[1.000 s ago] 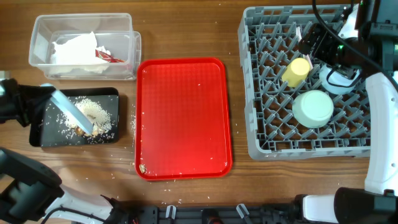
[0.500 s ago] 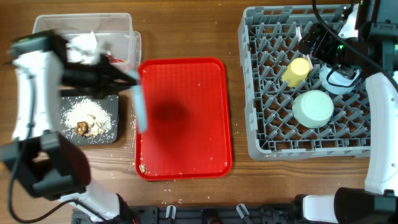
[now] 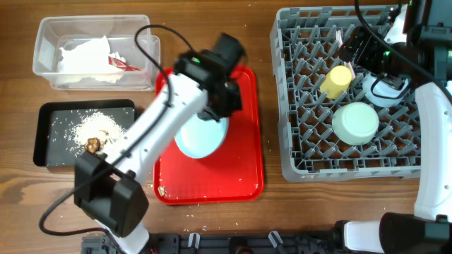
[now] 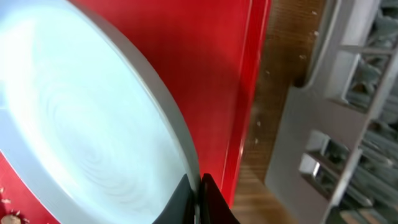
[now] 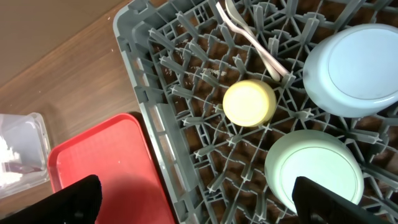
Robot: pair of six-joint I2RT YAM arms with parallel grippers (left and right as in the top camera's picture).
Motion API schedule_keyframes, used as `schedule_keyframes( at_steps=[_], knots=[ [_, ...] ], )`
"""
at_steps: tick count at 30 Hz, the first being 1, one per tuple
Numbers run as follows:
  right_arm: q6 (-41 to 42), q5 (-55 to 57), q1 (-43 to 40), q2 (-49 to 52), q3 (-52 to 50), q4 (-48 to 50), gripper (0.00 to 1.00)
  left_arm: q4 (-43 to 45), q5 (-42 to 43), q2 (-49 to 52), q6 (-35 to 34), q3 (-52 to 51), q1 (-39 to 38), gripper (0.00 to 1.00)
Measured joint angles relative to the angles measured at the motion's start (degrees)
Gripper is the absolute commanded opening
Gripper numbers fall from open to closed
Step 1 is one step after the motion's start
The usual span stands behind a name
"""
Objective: Sort waste into correct bins and load items into the dishwasher rack
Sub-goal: 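Carry the plate right and set it flat on the red tray, then reach the right gripper to the plate rim on the red tray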
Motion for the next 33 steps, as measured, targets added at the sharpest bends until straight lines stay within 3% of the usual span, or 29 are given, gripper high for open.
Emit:
schedule_keyframes(
  at_steps=[4, 9, 16, 19, 20, 21, 25, 27, 33],
  knots=[
    [0.0, 0.0, 0.0, 0.0, 0.0, -0.02, 1.0, 0.5, -5.07, 0.33, -4.11, 0.0, -4.2, 0.27],
    [0.0, 0.0, 0.0, 0.0, 0.0, -0.02, 1.0, 0.63, -7.04, 0.85, -5.73, 0.0, -5.92, 0.41],
    [2.03, -0.02, 0.0, 0.0, 0.0, 1.4, 1.0, -1.79, -7.76, 0.83, -6.4, 0.46, -4.07, 0.4],
    [7.32, -0.55, 0.0, 0.0, 0.02, 4.55, 1.0, -5.49, -7.74, -0.07, -6.43, 1.84, -0.61, 0.49],
    [8.48, -1.86, 0.0, 0.0, 0.0, 4.33, 1.0, -6.88, -7.78, -1.03, -6.54, 2.03, 1.18, 0.56],
    [9.18, -4.26, 0.0, 0.0, 0.0, 4.61, 1.0, -7.93, -7.91, -2.58, -6.6, 2.05, 3.52, 1.0],
    [4.83, -14.23, 2.03, 0.0, 0.0, 6.43, 1.0, -11.1, -9.05, -8.92, -6.6, 3.04, 13.25, 1.0],
    [2.01, -18.18, 7.41, 0.11, 0.0, 5.88, 1.0, -12.52, -9.68, -11.63, -6.82, 3.78, 19.32, 1.0],
    [-3.08, -6.73, 28.87, 3.61, -4.0, 6.12, 1.0, -15.04, -10.16, -11.93, -6.8, 4.0, 29.66, 1.0]
  ],
)
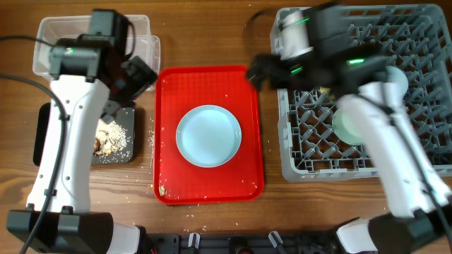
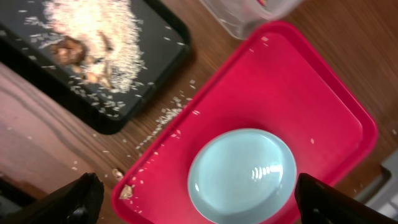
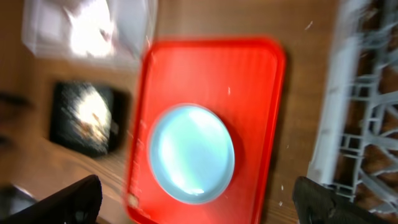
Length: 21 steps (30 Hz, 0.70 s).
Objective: Sort waste into correct bins and load items into the dishwasher rack
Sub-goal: 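Reach the right gripper to the plate rim on the red tray, then lift the plate with the right gripper into the rack's back left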
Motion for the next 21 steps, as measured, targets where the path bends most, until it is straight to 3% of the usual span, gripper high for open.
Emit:
schedule_keyframes(
  at_steps=[3, 5, 11, 17, 21],
  knots=[
    [-0.76, 4.46, 5.4, 4.13, -2.97, 2.62, 0.98, -1.86, -1.51, 0.0, 0.02, 0.0, 2.95, 1.0],
    [-1.14, 7.48, 8.39, 8.9, -4.68, 3.91, 0.8, -3.41, -2.84, 0.0, 0.04, 0.0, 4.66, 1.0],
    [-2.75, 11.04, 9.81, 19.91, -5.55, 4.76, 0.54, -3.91, -4.7, 0.0, 0.02, 0.0, 7.08, 1.0],
    [-6.6, 9.79, 9.73, 27.32, -5.6, 5.49, 0.52, -3.91, -4.85, 0.0, 0.02, 0.0, 7.1, 1.0],
    [-7.17, 9.64, 9.73, 30.12, -5.62, 5.99, 0.39, -3.93, -4.9, 0.0, 0.02, 0.0, 7.1, 1.0]
  ],
)
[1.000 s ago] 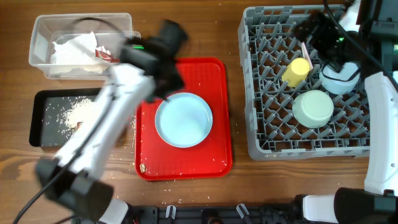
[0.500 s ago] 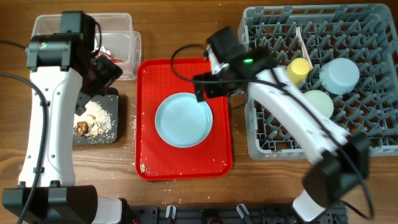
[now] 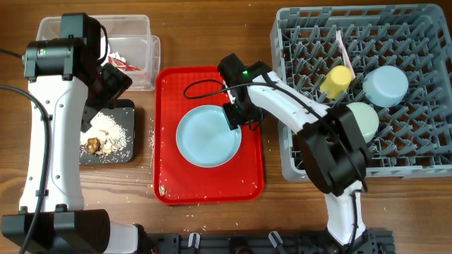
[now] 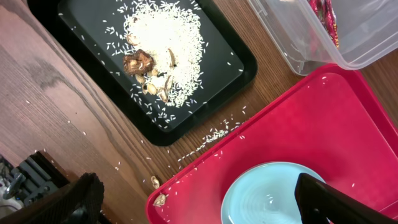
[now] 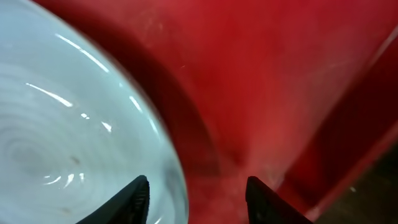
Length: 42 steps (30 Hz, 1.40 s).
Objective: Sort waste into correct bins and load items into the dishwasher rack
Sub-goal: 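Lift the plate with the right gripper into the rack's back left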
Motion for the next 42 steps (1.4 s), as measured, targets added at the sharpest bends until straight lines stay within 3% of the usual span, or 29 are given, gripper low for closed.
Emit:
schedule_keyframes(
  at_steps=[4, 6, 18, 24, 32, 42],
  knots=[
    [0.31, -0.2, 0.0, 0.57, -0.02, 0.09, 0.24, 0.02, 0.0, 0.0, 0.0, 0.0, 0.0, 1.0],
    [0.85, -0.28, 0.0, 0.57, -0.02, 0.46, 0.04, 0.0, 0.0, 0.0, 0.0, 0.0, 0.0, 1.0],
    [5.07, -1.73, -0.68, 0.31, 3.06, -2.49, 0.04, 0.0, 0.0, 0.0, 0.0, 0.0, 0.0, 1.0],
    [5.44, 2.47, -7.52, -8.31, 7.82, -4.33, 0.04, 0.0, -0.02, 0.0, 0.0, 0.0, 0.0, 1.0],
    [5.88, 17.57, -19.56, -24.92, 9.92, -4.26, 0.04, 0.0, -0.02, 0.0, 0.0, 0.0, 0.0, 1.0],
    [13.11, 39.58, -22.47, -25.09, 10.03, 1.42, 0.04, 0.0, 0.0, 0.0, 0.0, 0.0, 0.0, 1.0]
  ],
)
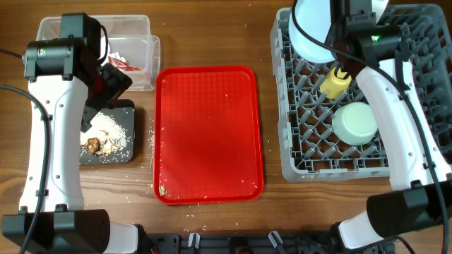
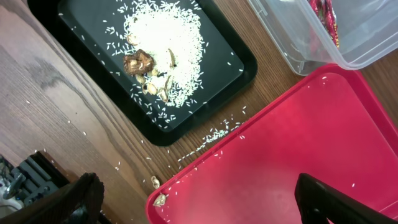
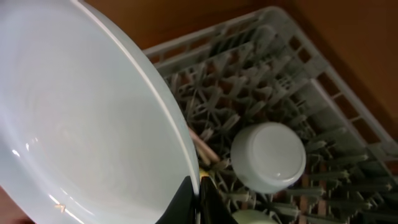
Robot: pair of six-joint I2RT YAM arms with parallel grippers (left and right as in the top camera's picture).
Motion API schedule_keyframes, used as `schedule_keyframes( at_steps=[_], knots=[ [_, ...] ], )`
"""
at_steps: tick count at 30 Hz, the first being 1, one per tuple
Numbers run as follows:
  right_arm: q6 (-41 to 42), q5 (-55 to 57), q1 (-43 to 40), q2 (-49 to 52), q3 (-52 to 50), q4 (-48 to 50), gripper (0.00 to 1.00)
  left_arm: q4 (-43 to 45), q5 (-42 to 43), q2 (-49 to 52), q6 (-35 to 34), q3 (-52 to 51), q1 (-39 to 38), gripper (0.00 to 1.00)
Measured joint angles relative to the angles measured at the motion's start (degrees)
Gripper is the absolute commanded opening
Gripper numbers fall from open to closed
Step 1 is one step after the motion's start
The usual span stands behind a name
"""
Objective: Sort waste into correct bins and load items into the dishwasher rack
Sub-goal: 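Lift the plate with the right gripper into the rack's back left, then open the right gripper, leave the plate upright, withdraw toward the front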
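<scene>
A pale blue plate point(image 1: 309, 32) hangs tilted over the back left corner of the grey dishwasher rack point(image 1: 304, 152). My right gripper point(image 3: 198, 200) is shut on the rim of the plate point(image 3: 87, 106). The rack holds a yellow cup point(image 1: 335, 81), a pale green bowl point(image 1: 354, 123), an upturned blue bowl point(image 3: 267, 155) and a pink utensil point(image 3: 202, 148). The red tray point(image 1: 208, 134) carries only crumbs. My left gripper point(image 2: 199, 211) is open, high above the red tray's point(image 2: 298, 155) corner, with nothing between its fingers.
A black tray point(image 1: 56, 113) with rice and food scraps point(image 2: 155, 68) lies at the left. Behind it stands a clear bin point(image 1: 49, 32) with paper and a wrapper. Loose rice grains are scattered on the wood beside the tray.
The plate has left the red tray. My right gripper, then open at the plate's rim on the tray, is now shut on it and holds it over the rack. The left arm has not moved.
My left gripper was shut on the plate's rim on the red tray, the right arm over the rack. Then the plate lay flat on the tray and the left gripper was open near the bins. The right gripper stood at the plate's rim, and now holds it over the rack.
</scene>
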Motion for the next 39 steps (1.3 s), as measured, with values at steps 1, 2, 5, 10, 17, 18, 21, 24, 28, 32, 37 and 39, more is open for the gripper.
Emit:
schedule_keyframes(
  at_steps=[1, 2, 5, 10, 17, 18, 21, 24, 28, 32, 37, 39],
  knots=[
    [0.55, 0.92, 0.0, 0.66, 0.0, 0.94, 0.04, 0.0, -0.02, 0.0, 0.0, 0.0, 0.0, 1.0],
    [0.87, 1.66, 0.0, 1.49, 0.0, 1.64, 0.04, 0.0, -0.02, 0.0, 0.0, 0.0, 0.0, 1.0],
    [2.05, 2.54, 0.0, 4.9, 0.0, 2.62, 0.04, 0.0, -0.02, 0.0, 0.02, 0.0, 0.0, 1.0],
    [2.75, 3.13, 0.11, 10.47, 0.0, 4.72, 0.04, 0.0, -0.02, 0.0, 0.0, 0.0, 0.0, 1.0],
    [3.13, 3.63, 2.6, 13.03, 0.0, 5.14, 0.04, 0.0, -0.02, 0.02, 0.0, 0.0, 0.0, 1.0],
    [3.1, 3.89, 3.08, 13.03, 0.0, 5.25, 0.04, 0.0, -0.02, 0.02, 0.0, 0.0, 0.0, 1.0],
    [3.1, 4.37, 4.07, 13.03, 0.0, 5.25, 0.05, 0.0, -0.02, 0.02, 0.0, 0.0, 0.0, 1.0],
    [2.93, 4.39, 4.61, 13.03, 0.0, 5.25, 0.24, 0.0, -0.02, 0.02, 0.02, 0.0, 0.0, 1.0],
    [1.97, -0.13, 5.2, 13.0, 0.0, 5.2, 0.54, 0.0, -0.02, 0.02, 0.0, 0.0, 0.0, 1.0],
    [0.83, -9.11, 5.53, 11.1, -0.02, 4.31, 0.64, 0.0, -0.02, 0.02, 0.0, 0.0, 0.0, 1.0],
    [0.72, -17.9, 5.53, 1.46, -0.02, 1.4, 0.66, 0.0, 0.0, 0.02, 0.0, 0.0, 0.0, 1.0],
    [0.81, -20.0, 5.57, -4.42, 0.0, -1.75, 0.64, 0.02, -0.02, 0.02, 0.0, 0.0, 0.0, 1.0]
  ],
)
